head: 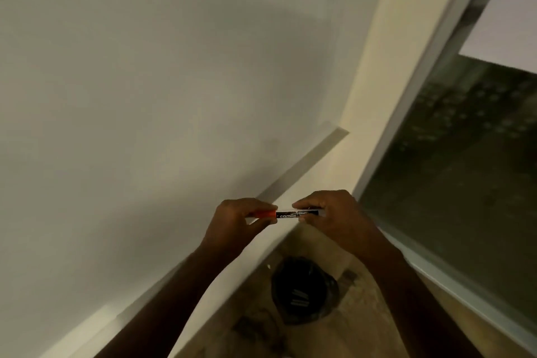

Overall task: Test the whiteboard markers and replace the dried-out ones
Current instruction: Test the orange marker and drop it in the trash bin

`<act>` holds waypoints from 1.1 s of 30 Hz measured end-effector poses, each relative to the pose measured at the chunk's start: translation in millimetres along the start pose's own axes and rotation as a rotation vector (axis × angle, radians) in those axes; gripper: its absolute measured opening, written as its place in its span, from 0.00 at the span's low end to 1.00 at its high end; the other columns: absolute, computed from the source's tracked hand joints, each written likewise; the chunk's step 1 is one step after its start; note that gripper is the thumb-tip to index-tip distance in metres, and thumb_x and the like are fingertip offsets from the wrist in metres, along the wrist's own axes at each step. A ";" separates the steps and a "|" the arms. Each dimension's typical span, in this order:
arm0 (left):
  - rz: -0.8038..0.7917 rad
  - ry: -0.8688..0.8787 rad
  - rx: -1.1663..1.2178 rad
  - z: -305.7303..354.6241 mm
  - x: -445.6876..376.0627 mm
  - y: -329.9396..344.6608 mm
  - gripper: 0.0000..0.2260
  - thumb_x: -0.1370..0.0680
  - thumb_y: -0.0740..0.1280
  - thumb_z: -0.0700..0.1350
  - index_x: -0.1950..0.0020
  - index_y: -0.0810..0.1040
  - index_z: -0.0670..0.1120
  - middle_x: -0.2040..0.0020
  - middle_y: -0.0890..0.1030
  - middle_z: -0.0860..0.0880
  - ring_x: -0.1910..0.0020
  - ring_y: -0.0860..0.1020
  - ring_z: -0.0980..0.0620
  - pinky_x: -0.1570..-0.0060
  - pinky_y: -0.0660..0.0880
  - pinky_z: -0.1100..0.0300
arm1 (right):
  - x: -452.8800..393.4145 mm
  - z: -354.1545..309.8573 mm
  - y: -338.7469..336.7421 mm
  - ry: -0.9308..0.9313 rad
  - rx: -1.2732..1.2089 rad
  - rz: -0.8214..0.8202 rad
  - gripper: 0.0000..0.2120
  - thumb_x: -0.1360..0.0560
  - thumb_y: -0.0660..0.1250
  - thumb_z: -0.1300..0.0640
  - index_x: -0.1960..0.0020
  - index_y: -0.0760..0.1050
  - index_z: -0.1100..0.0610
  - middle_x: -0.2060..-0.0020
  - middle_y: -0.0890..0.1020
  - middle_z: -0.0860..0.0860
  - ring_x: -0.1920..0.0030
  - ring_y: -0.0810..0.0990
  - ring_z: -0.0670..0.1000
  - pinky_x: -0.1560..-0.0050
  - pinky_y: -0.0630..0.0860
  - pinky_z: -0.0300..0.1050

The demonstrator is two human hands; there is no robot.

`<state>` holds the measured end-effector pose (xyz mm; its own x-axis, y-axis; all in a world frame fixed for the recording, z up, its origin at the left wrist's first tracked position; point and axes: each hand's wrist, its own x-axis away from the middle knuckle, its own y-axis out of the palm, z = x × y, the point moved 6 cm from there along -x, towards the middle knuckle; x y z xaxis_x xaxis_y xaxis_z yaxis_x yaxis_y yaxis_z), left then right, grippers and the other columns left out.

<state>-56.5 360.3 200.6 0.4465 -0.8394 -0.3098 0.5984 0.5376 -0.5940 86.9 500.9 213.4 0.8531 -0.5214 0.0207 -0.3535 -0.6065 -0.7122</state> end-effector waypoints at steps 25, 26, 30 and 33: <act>-0.702 -0.274 -0.217 -254.7 21.0 365.4 0.11 0.20 0.69 0.46 0.39 0.84 0.47 0.45 0.85 0.45 0.45 0.82 0.47 0.54 0.63 0.71 | -9.4 408.9 238.0 0.252 0.006 -0.154 0.12 0.21 0.67 0.57 0.39 0.81 0.58 0.45 0.83 0.56 0.45 0.81 0.56 0.42 0.76 0.49; -0.702 -0.279 -0.212 -267.5 23.8 377.9 0.11 0.20 0.69 0.46 0.39 0.83 0.46 0.45 0.85 0.45 0.45 0.82 0.47 0.55 0.64 0.71 | -10.6 422.8 249.7 0.249 0.009 -0.168 0.13 0.21 0.66 0.57 0.39 0.81 0.59 0.45 0.83 0.56 0.45 0.82 0.56 0.43 0.77 0.50; -0.756 -0.334 -0.173 -322.5 40.3 431.4 0.11 0.21 0.70 0.45 0.40 0.84 0.45 0.45 0.85 0.44 0.46 0.83 0.46 0.48 0.73 0.62 | -14.5 475.1 294.2 0.233 0.053 -0.156 0.14 0.24 0.67 0.58 0.41 0.82 0.60 0.48 0.85 0.57 0.47 0.84 0.57 0.45 0.79 0.50; -0.793 -0.420 -0.113 -372.2 60.4 471.9 0.14 0.23 0.69 0.49 0.41 0.84 0.44 0.46 0.86 0.44 0.46 0.83 0.45 0.43 0.78 0.54 | -13.6 515.4 335.9 0.210 0.068 -0.116 0.12 0.34 0.76 0.64 0.51 0.85 0.62 0.57 0.87 0.57 0.57 0.87 0.56 0.56 0.83 0.49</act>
<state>5.3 533.6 -374.8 0.1505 -0.8500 0.5048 0.7750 -0.2155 -0.5941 154.5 613.6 -387.7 0.7855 -0.5680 0.2458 -0.2250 -0.6320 -0.7416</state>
